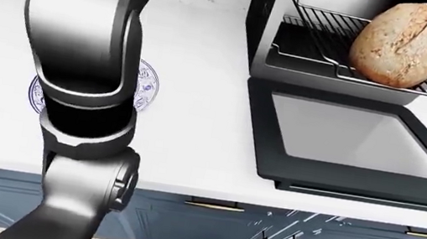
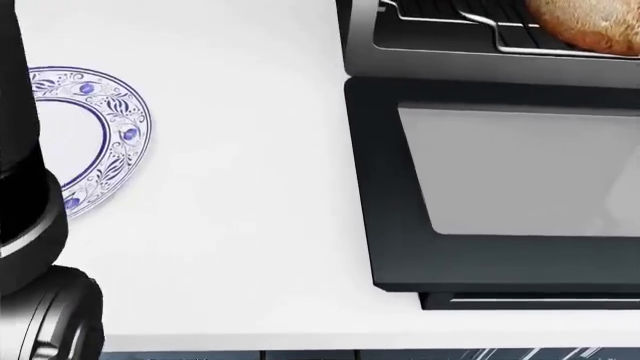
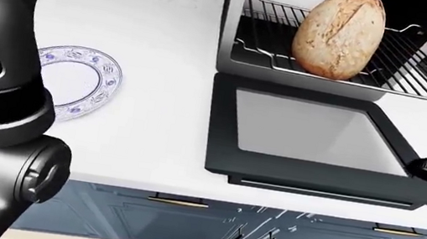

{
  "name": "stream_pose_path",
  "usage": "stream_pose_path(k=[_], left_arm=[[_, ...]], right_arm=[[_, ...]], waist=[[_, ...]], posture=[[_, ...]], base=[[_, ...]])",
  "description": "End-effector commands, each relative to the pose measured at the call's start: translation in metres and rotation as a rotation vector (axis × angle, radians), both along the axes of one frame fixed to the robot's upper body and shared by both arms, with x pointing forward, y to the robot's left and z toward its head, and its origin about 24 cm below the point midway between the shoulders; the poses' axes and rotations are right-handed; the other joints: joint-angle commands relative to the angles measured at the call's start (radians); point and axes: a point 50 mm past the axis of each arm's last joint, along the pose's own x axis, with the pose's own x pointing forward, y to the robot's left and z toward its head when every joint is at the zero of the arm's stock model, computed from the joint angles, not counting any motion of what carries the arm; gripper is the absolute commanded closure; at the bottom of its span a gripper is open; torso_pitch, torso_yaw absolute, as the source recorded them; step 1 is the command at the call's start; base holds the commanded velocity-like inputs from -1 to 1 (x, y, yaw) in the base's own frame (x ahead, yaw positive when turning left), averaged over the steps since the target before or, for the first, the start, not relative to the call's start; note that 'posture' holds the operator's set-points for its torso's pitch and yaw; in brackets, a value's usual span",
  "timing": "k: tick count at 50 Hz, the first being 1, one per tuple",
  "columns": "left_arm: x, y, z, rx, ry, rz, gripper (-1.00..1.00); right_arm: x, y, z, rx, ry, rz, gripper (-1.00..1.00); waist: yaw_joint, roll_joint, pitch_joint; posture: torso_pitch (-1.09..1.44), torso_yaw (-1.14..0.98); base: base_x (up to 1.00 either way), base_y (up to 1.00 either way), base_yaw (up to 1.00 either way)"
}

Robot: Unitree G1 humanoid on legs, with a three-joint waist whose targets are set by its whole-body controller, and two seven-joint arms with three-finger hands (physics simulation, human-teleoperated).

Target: Place the bread on the top rack of the toaster oven.

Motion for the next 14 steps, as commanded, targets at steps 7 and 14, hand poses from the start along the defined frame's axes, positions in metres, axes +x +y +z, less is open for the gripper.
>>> stream_pose_path(k=[7,14], left_arm=[[-0.013,0.029,0.002,-0.028,-0.051,0.087,-1.00],[-0.021,0.049,-0.021,-0.021,-0.033,0.143,-1.00]], right_arm=[[-0.004,0.002,0.007,-0.020,-0.043,-0.013,-1.00],[-0.003,0.002,0.006,-0.020,-0.041,-0.011,-1.00]], waist=[[-0.001,-0.002,-0.020],[0.000,0.004,-0.021]], posture=[[0.00,0.00],[0.00,0.00]], base=[[0.00,0.00,0.00],[0.00,0.00,0.00]])
